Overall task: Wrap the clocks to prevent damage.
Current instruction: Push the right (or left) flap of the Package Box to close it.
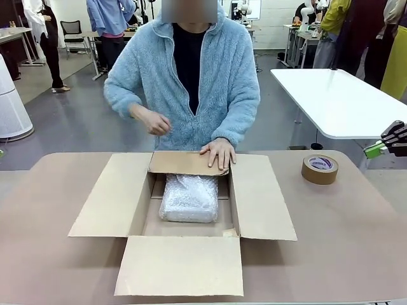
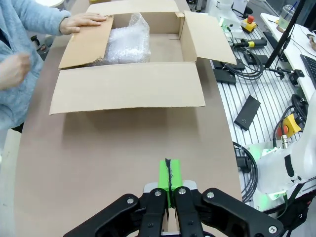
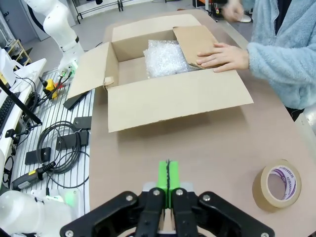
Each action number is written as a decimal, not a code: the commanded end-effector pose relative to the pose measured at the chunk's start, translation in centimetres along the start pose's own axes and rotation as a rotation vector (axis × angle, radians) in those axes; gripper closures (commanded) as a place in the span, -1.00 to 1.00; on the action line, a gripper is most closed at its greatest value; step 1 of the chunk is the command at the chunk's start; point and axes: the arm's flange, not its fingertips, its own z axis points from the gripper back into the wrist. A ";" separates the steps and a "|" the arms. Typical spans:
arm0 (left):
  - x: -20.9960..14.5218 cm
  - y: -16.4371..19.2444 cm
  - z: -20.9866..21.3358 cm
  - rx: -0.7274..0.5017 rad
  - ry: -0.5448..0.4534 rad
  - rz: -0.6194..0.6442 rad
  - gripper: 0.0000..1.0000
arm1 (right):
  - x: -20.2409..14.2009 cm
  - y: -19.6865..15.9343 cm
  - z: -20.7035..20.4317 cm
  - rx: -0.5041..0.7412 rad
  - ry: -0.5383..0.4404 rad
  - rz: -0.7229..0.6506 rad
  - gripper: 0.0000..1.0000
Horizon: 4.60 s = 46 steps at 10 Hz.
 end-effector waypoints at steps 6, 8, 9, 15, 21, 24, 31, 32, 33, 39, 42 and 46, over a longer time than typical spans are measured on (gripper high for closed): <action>0.3 0.0 0.1 0.018 -0.003 0.005 0.99 | 0.0 -0.2 0.1 0.006 0.001 0.001 0.97; 0.3 0.0 0.1 0.018 -0.003 0.005 0.99 | 0.0 -0.2 0.1 0.006 0.001 0.001 0.97; 0.3 0.0 0.1 0.018 -0.003 0.005 0.99 | 0.0 -0.2 0.1 0.006 0.001 0.001 0.97; 0.3 0.0 0.1 0.018 -0.003 0.005 0.99 | 0.0 -0.2 0.1 0.006 0.001 0.001 0.97; 0.3 0.0 0.1 0.018 -0.003 0.005 0.99 | 0.0 -0.2 0.1 0.006 0.001 0.001 0.97; 0.3 0.0 0.1 0.018 -0.003 0.005 0.99 | 0.0 -0.2 0.1 0.006 0.001 0.001 0.97; 0.3 0.0 0.1 0.018 -0.003 0.005 0.99 | 0.0 -0.2 0.1 0.006 0.001 0.001 0.97; 0.3 0.0 0.1 0.018 -0.003 0.005 0.99 | 0.0 -0.2 0.1 0.006 0.001 0.001 0.97; 0.3 0.0 0.1 0.018 -0.003 0.005 0.99 | 0.0 -0.2 0.1 0.006 0.001 0.001 0.97; 0.3 0.0 0.1 0.018 -0.003 0.005 0.99 | 0.0 -0.2 0.1 0.006 0.001 0.001 0.97; 0.3 0.0 0.1 0.018 -0.003 0.005 0.99 | 0.0 -0.2 0.1 0.006 0.001 0.001 0.97; 0.3 0.0 0.1 0.018 -0.003 0.005 0.99 | 1.3 0.0 -5.0 -0.069 0.135 0.204 0.97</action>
